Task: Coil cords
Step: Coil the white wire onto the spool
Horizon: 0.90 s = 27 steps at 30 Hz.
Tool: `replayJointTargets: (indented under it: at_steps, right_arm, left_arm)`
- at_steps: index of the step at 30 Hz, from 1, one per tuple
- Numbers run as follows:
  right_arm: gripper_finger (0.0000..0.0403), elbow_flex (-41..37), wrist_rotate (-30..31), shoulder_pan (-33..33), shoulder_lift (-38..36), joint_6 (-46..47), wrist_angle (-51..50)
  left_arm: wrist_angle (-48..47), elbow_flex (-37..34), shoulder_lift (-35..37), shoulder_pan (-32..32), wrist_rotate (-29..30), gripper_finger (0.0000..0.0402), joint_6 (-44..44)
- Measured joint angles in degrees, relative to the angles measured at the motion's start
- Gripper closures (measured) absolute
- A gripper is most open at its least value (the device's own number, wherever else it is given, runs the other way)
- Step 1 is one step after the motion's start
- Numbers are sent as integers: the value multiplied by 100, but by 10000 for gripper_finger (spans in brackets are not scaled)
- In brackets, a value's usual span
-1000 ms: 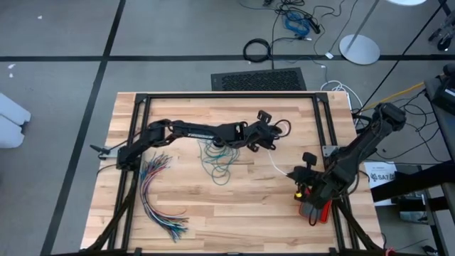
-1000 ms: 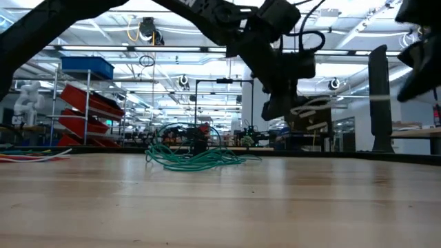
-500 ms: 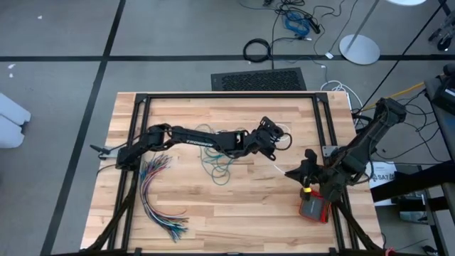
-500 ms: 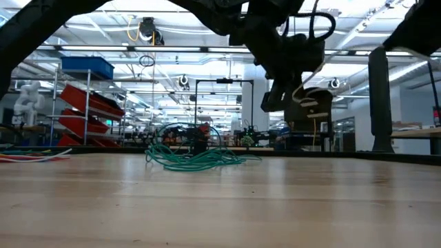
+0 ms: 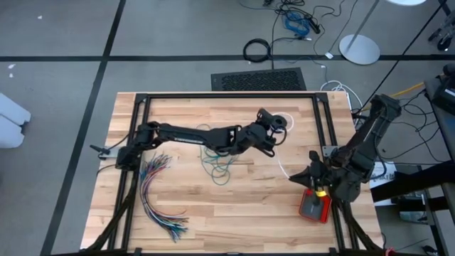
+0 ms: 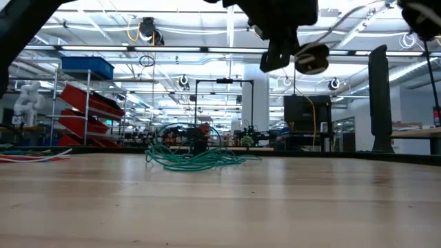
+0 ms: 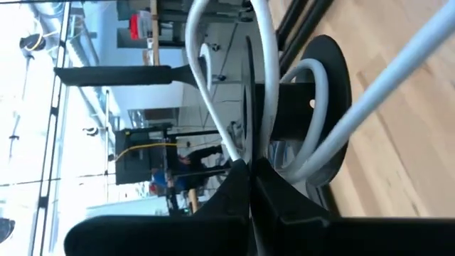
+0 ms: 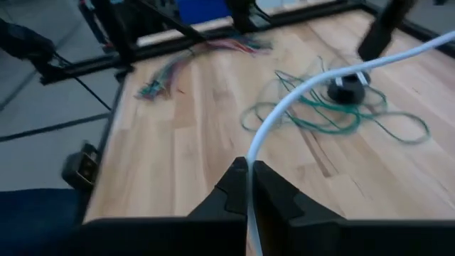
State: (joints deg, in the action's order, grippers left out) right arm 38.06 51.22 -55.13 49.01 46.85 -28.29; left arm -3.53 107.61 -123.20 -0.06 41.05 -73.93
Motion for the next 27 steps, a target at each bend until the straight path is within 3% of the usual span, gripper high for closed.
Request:
replayJointTargets:
  at_steps: [7,16,27]
  right_arm:
    - [402,0,298,-360,-29,-410,300]
    - [402,0,337,-745,30,-1610,1402]
    - [402,0,453,-1104,66,-1957,1488]
  left_arm:
    - [-109,0,304,-148,20,401,-164]
    - [-487,0,766,-455,341,401,-160]
    - [-996,0,1357,-1124,669,401,-149]
